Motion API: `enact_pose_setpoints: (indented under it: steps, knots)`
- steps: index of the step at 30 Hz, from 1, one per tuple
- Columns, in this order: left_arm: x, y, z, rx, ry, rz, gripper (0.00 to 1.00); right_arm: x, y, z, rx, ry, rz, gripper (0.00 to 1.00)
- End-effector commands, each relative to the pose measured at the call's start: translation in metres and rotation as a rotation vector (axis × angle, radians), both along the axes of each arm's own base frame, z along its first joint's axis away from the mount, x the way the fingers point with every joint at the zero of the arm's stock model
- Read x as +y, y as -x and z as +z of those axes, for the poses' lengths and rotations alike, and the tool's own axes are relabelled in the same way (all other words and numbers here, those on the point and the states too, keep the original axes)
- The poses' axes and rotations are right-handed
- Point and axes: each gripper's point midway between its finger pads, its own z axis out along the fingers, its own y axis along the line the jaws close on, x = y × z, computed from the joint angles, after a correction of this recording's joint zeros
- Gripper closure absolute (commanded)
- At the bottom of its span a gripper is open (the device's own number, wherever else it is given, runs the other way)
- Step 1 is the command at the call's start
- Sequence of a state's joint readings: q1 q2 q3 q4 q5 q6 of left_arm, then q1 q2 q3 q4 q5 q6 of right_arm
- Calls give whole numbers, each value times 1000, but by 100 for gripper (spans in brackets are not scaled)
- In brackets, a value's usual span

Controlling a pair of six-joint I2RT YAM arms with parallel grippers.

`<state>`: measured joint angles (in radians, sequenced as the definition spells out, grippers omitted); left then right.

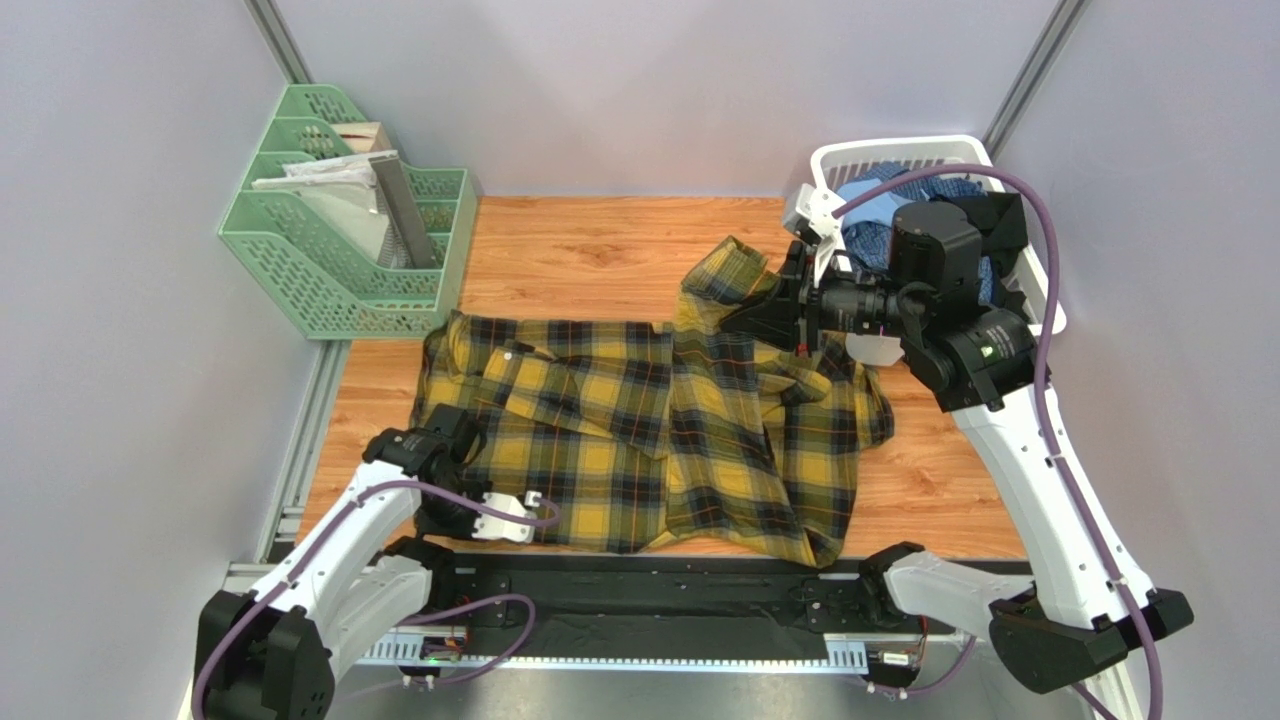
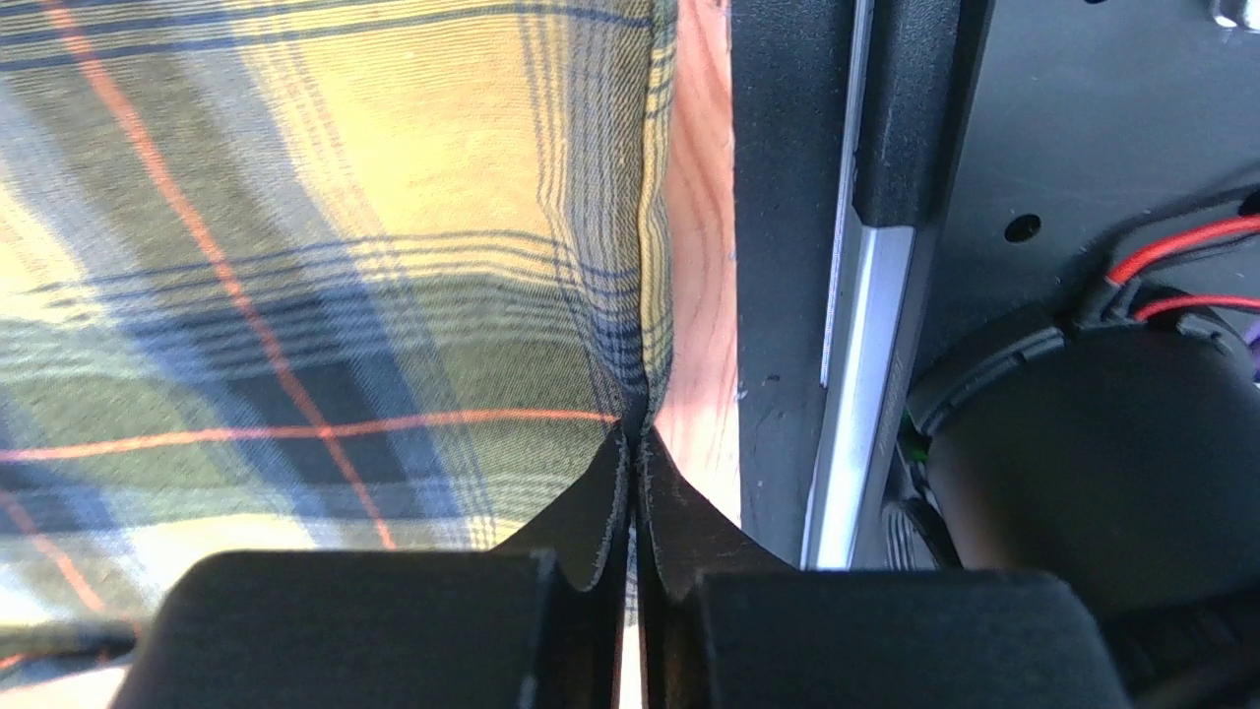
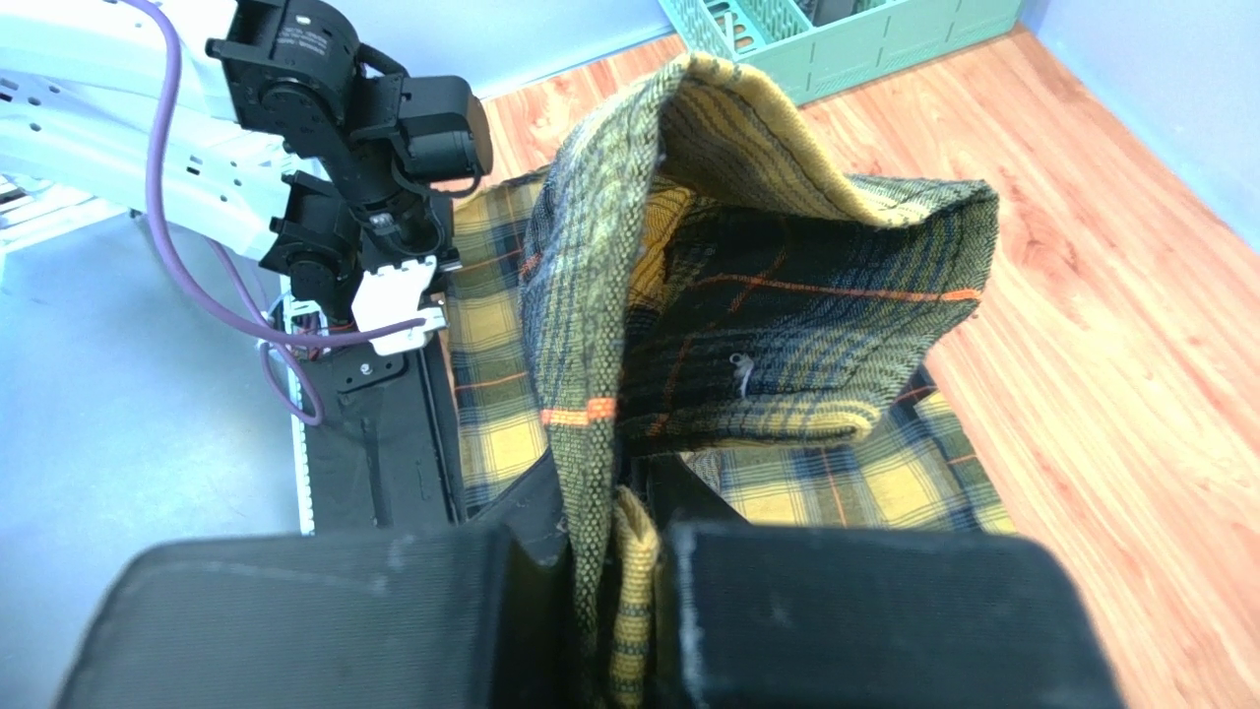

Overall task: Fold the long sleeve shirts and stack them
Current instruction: Fold the shirt

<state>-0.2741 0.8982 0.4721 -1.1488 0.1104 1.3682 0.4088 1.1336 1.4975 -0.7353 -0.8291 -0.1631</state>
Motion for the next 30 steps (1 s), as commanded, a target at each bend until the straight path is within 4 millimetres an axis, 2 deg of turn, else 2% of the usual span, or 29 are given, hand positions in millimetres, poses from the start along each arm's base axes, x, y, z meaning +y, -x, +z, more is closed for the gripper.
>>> enact_pose_setpoints:
  steps: [1, 8, 13, 16, 17, 19, 20, 24, 25, 27, 28, 30]
  knots:
    - [-13, -8, 24, -37, 74, 21, 100, -8, 3, 30, -133, -12, -26, 100]
    - [-21, -14, 52, -55, 120, 51, 100, -12, -8, 54, -247, 2, -59, 100]
    - [-24, -38, 70, -113, 148, 79, 100, -14, -22, 80, -375, 17, -83, 100]
    - [-26, -66, 87, -157, 192, 155, 100, -13, -35, 94, -453, 32, -91, 100]
    - [-28, -80, 99, -194, 210, 171, 100, -12, -44, 101, -483, 33, -103, 100]
    - [-30, -100, 105, -207, 236, 215, 100, -11, -54, 108, -543, 41, -107, 100]
    - [-31, -114, 115, -241, 250, 230, 100, -11, -59, 120, -589, 33, -118, 100]
    - [-31, -156, 124, -301, 256, 275, 100, -2, -98, 122, -657, 46, -123, 100]
    - [-31, -168, 119, -299, 255, 294, 100, -1, -106, 122, -684, 56, -124, 100]
    - [-27, -188, 122, -329, 248, 319, 100, 1, -120, 126, -733, 56, -130, 100]
    - [-25, -200, 116, -326, 239, 335, 100, 4, -134, 119, -736, 72, -130, 100]
    - [-22, -216, 116, -346, 236, 355, 100, 5, -151, 117, -777, 88, -133, 100]
